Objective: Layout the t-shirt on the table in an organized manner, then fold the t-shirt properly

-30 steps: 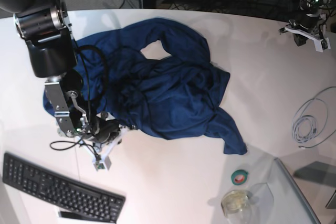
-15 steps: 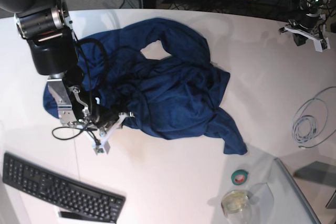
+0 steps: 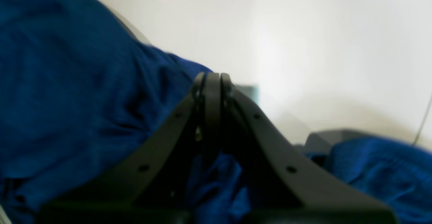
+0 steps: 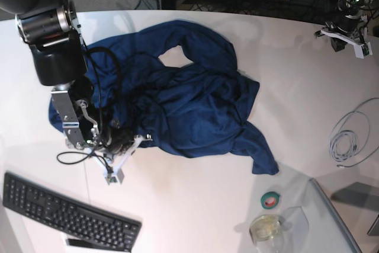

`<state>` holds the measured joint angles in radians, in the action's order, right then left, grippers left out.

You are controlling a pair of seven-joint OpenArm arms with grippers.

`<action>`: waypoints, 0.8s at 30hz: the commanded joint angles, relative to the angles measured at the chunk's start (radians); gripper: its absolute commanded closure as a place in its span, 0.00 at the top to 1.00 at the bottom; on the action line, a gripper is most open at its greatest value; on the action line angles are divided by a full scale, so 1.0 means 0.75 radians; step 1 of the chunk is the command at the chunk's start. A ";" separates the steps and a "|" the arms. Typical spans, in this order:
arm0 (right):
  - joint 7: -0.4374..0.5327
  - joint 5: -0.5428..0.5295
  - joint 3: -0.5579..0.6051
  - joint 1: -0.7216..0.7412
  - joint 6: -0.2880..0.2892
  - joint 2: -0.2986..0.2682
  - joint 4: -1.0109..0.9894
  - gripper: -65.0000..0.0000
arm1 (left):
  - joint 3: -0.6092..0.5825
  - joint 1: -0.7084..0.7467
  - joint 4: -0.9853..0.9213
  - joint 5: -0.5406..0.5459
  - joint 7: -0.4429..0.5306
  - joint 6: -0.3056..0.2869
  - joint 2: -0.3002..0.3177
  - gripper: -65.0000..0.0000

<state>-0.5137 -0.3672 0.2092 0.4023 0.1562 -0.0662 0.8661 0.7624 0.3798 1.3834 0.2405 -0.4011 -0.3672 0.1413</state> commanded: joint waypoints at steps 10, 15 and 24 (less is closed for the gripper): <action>-0.118 -0.015 -0.010 -0.042 -0.046 -0.040 0.460 0.00 | 0.007 0.004 0.018 0.012 0.026 0.004 0.023 0.00; -0.165 -0.023 -0.010 -0.098 -0.107 -0.062 0.720 0.00 | 0.007 0.004 0.018 0.012 0.026 0.004 0.023 0.00; -0.245 -0.023 -0.129 -0.198 -0.105 -0.060 1.168 0.00 | 0.007 0.002 0.018 0.012 0.026 0.004 0.023 0.00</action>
<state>-0.7193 -0.3817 0.1150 0.2298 0.0780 -0.1066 1.7290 0.7624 0.3798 1.3834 0.2405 -0.4011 -0.3672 0.1421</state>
